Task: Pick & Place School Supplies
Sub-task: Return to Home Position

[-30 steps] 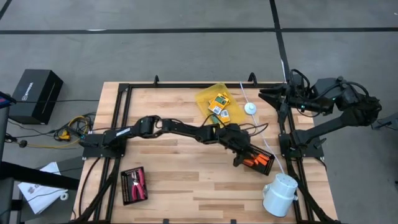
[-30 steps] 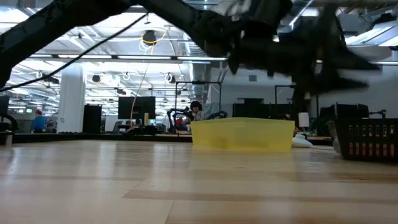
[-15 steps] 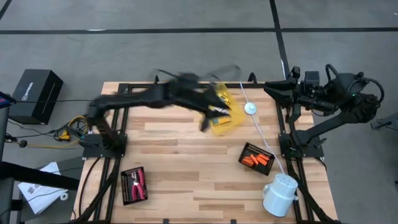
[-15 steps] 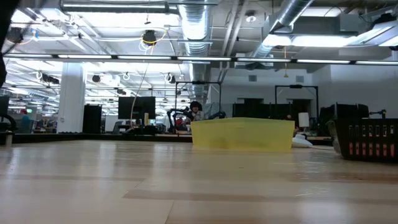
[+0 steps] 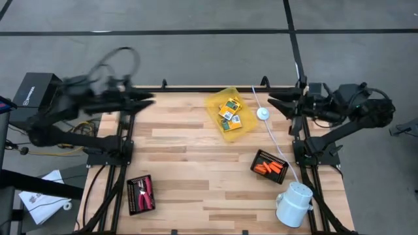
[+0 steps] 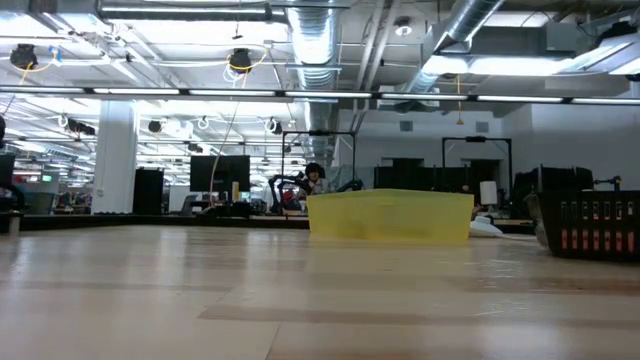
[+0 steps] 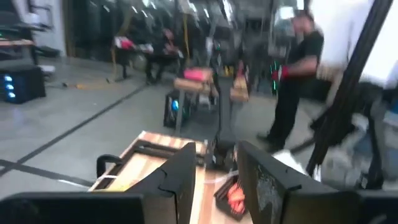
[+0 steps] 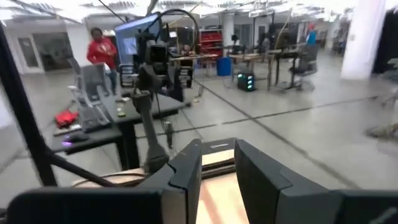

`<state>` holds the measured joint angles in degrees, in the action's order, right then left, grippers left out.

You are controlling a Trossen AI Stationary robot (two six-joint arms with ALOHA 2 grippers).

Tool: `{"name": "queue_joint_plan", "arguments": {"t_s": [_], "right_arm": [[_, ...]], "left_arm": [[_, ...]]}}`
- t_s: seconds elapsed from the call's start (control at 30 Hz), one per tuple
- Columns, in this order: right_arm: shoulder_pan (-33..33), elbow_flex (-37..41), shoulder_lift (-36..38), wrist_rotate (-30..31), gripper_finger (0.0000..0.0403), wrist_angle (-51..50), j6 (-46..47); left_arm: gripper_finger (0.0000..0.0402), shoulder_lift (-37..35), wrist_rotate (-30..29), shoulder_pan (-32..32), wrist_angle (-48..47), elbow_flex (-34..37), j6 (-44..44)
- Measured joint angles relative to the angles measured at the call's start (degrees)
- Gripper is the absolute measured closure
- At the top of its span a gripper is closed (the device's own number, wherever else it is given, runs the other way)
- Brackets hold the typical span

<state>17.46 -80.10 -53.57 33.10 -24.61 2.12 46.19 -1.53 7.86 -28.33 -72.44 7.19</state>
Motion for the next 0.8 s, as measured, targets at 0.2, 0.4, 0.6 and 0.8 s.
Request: {"name": "queue_joint_plan", "arguments": {"t_s": [0.2,0.4,0.6,0.8], "right_arm": [[2.93,6.08,6.59,0.65,0.0315,0.25,3.23],[4.17,7.2,10.75,0.77,0.0315,-11.43,25.51],[4.8,7.31,11.64,-0.12,0.0315,-15.26,27.79],[10.02,7.26,13.69,-1.45,0.0315,-6.45,4.58]], "left_arm": [[0.0291,-14.43,-4.16,-0.04,-0.28,10.29,4.06],[0.0291,-21.5,-5.76,-0.04,0.48,15.82,8.46],[0.0291,-22.37,-5.73,-0.07,0.61,16.45,10.83],[0.0292,-22.31,11.49,-0.07,1.11,16.21,14.08]]}}
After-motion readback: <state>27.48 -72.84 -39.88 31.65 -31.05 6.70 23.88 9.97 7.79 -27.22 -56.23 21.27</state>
